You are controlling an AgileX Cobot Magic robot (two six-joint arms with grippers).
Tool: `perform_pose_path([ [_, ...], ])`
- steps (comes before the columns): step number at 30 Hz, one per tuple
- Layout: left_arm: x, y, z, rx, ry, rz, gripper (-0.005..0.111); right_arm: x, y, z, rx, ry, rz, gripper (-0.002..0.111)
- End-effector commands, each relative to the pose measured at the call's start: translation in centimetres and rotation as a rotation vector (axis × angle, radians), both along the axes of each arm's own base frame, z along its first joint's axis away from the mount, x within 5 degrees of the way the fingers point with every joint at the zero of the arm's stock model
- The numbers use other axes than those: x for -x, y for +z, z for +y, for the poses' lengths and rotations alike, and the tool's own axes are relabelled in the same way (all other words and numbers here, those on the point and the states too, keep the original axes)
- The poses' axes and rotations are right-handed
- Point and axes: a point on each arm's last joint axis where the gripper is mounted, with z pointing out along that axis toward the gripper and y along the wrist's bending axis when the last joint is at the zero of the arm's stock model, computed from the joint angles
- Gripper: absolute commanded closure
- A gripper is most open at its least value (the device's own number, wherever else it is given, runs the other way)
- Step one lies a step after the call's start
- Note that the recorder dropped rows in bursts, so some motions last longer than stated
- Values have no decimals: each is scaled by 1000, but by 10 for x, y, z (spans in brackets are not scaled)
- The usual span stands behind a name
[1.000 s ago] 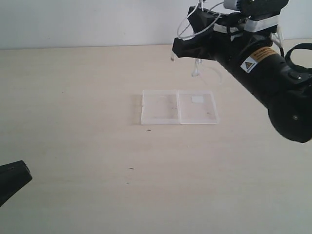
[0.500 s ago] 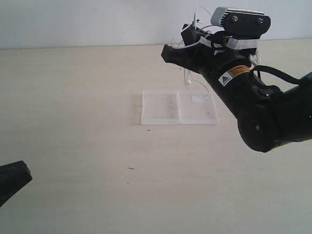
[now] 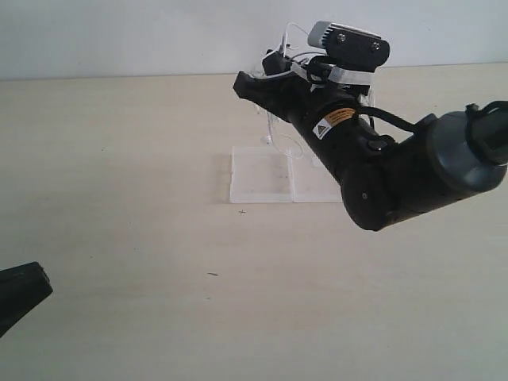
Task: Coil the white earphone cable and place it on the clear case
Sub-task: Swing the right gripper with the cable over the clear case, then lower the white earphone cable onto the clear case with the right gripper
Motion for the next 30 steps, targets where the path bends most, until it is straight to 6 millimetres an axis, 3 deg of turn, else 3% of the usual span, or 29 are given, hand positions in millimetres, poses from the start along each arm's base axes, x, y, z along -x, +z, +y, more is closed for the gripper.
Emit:
perform_pose_path([
  [1,0,0,1,7,7,-1,107,-7,-11,7,-14,13,35,108],
  [12,0,0,0,8,5,-2,107,-11,-24,5,16,-33,156,108],
  [22,0,0,0,8,5,-2,107,-16,-32,14,139,11,302,108],
  [30,0,0,0,8,5,-2,107,-16,-41,8,228,-44,397,108],
])
